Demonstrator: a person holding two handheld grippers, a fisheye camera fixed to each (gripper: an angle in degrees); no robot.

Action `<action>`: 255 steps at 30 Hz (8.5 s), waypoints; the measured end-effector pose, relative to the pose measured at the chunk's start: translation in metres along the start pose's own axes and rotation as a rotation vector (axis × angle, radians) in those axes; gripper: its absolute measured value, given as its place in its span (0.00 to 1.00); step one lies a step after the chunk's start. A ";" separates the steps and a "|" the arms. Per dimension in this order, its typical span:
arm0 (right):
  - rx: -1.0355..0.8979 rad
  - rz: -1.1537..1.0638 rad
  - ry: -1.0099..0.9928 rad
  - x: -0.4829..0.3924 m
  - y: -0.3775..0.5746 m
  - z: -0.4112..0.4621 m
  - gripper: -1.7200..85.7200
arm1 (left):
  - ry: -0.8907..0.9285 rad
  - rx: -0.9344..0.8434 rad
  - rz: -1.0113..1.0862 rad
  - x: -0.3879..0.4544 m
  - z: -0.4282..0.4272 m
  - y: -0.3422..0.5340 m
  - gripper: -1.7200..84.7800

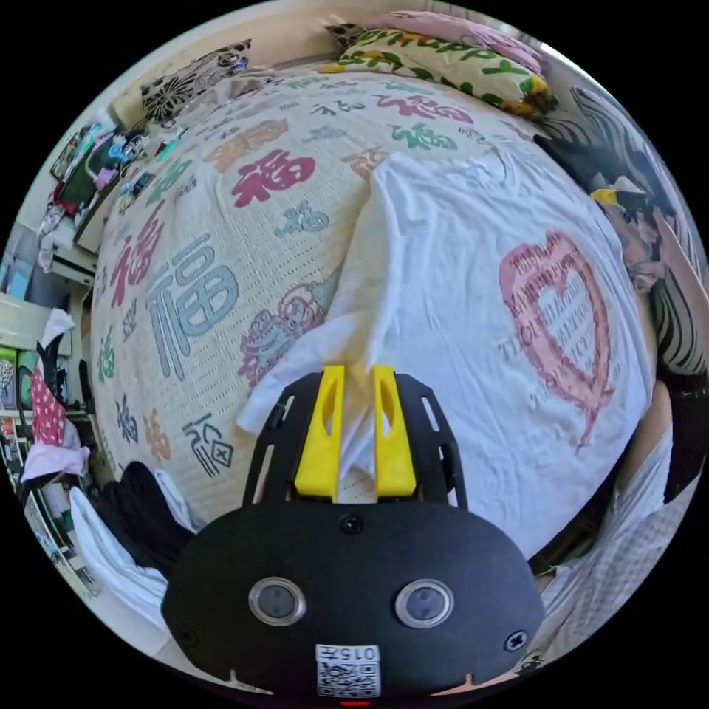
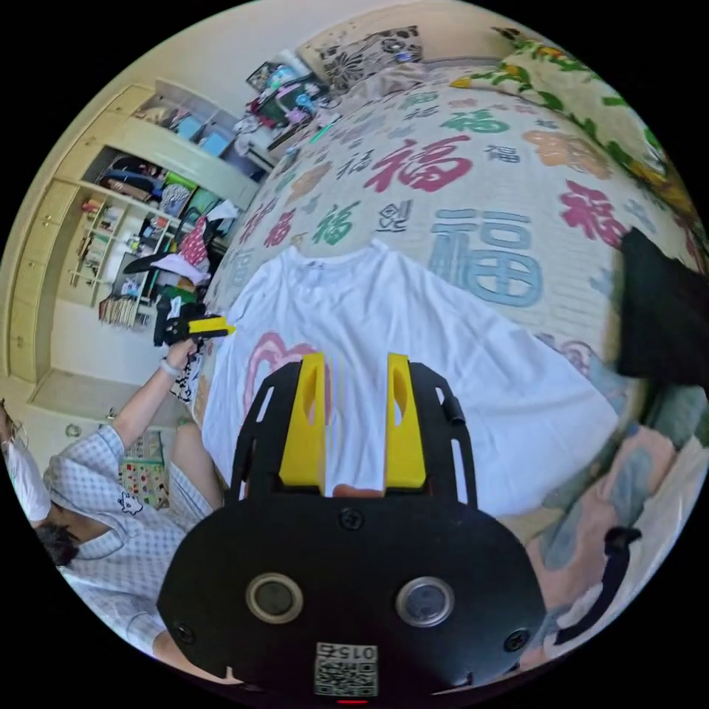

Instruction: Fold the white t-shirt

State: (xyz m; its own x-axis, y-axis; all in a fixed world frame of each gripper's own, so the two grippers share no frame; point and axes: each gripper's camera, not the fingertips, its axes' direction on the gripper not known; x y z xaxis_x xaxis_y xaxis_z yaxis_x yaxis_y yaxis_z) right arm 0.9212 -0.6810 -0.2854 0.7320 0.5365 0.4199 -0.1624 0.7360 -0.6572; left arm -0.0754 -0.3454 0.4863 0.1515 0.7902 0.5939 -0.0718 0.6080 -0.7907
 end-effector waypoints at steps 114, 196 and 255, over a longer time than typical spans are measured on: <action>0.601 0.482 -0.049 0.109 0.346 -0.005 0.02 | 0.475 0.352 0.124 0.521 0.588 -0.249 0.02; -0.037 -0.470 0.118 -0.170 -0.122 0.477 0.03 | 0.508 0.657 -1.026 -0.260 0.145 0.254 0.02; 0.212 -0.285 0.252 0.016 -0.123 0.292 0.11 | 0.267 0.461 -0.014 0.044 0.062 -0.019 0.13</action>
State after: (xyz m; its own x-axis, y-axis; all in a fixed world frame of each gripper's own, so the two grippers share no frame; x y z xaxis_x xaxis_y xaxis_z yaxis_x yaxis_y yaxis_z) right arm 0.7595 -0.6427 -0.0150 0.9015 0.2014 0.3830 -0.0433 0.9226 -0.3834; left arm -0.1284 -0.3173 0.5362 0.3969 0.7714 0.4975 -0.4850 0.6364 -0.5998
